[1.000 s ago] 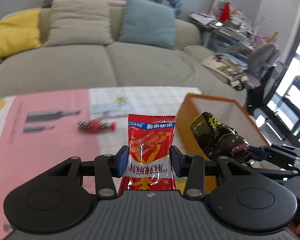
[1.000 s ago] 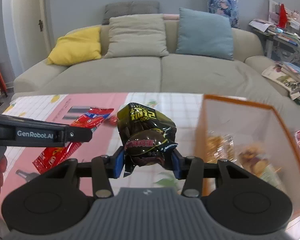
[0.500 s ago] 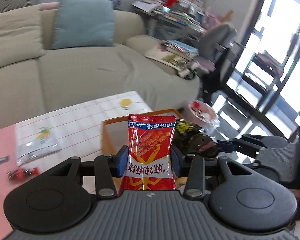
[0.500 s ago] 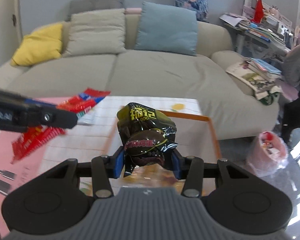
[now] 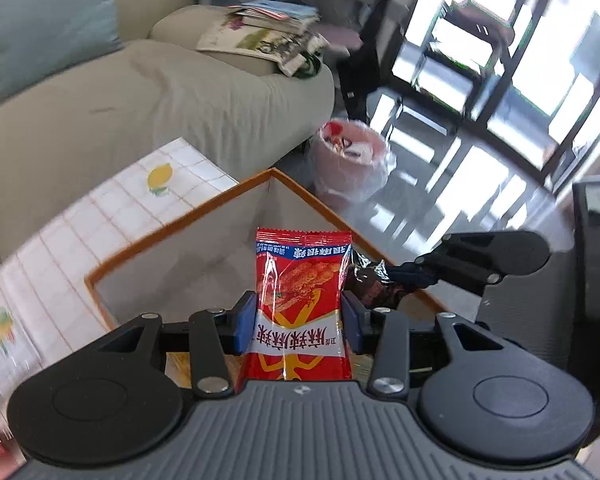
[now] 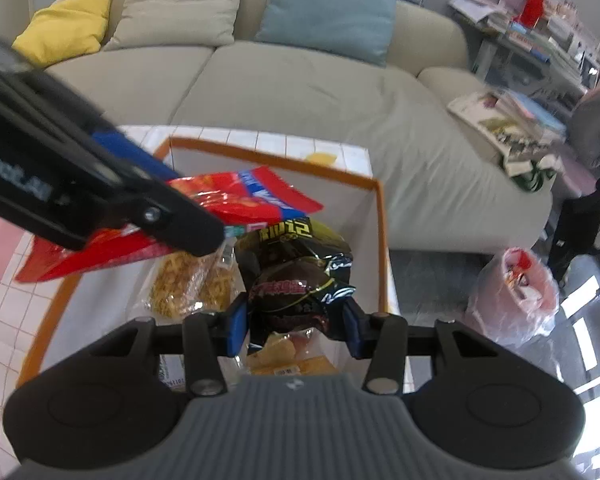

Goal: Organize snacks
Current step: 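Open both grippers to drop the bags into the orange box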

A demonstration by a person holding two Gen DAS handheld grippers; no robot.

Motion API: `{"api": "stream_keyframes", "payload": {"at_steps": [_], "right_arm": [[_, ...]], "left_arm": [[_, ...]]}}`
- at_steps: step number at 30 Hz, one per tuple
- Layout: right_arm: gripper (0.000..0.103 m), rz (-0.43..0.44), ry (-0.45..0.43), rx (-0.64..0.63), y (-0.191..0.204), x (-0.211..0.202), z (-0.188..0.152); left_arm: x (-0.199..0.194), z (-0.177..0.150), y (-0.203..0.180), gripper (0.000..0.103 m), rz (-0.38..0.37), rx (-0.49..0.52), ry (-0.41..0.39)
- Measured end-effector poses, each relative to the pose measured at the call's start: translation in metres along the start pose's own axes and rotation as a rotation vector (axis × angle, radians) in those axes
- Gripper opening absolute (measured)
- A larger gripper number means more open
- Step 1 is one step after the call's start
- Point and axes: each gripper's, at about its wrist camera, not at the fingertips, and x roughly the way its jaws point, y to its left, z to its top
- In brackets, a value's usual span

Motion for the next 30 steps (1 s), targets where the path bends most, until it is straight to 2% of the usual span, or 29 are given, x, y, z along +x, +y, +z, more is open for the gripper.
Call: {"api": "stream_keyframes", "payload": {"at_steps": [3,7,11,16,17,21,24,30], "right_arm": [[0.046,0.004,0.028,-0.004,0.000,0.013,0.000],[0.046,-0.005,0.045,-0.002,-0.003,0.029,0.010],[0.047,0.004,0.073,-0.002,-0.003,0.048,0.019],[0.049,0.006,0.090,-0.029,-0.001,0.065,0.027],[0.045,0.004,0.093,-0.033,-0.002,0.067,0.027],[0.045,0.001,0.096,-0.048,0.000,0.069,0.028],[0.047,-0.003,0.094,-0.060,0.002,0.065,0.028],[0.054,-0.002,0.091,-0.048,0.005,0.057,0.027]], "left_arm": [[0.017,0.005,0.003,0.050,0.048,0.047,0.034],[0.036,0.009,0.026,0.050,0.101,0.011,0.076],[0.048,0.009,0.034,0.050,0.154,0.069,0.117],[0.059,0.006,0.039,0.052,0.166,0.079,0.141],[0.060,0.006,0.041,0.053,0.164,0.067,0.141],[0.057,0.004,0.046,0.057,0.147,0.040,0.132],[0.051,0.003,0.048,0.067,0.147,0.023,0.118],[0.030,-0.002,0.047,0.068,0.117,-0.019,0.076]]}}
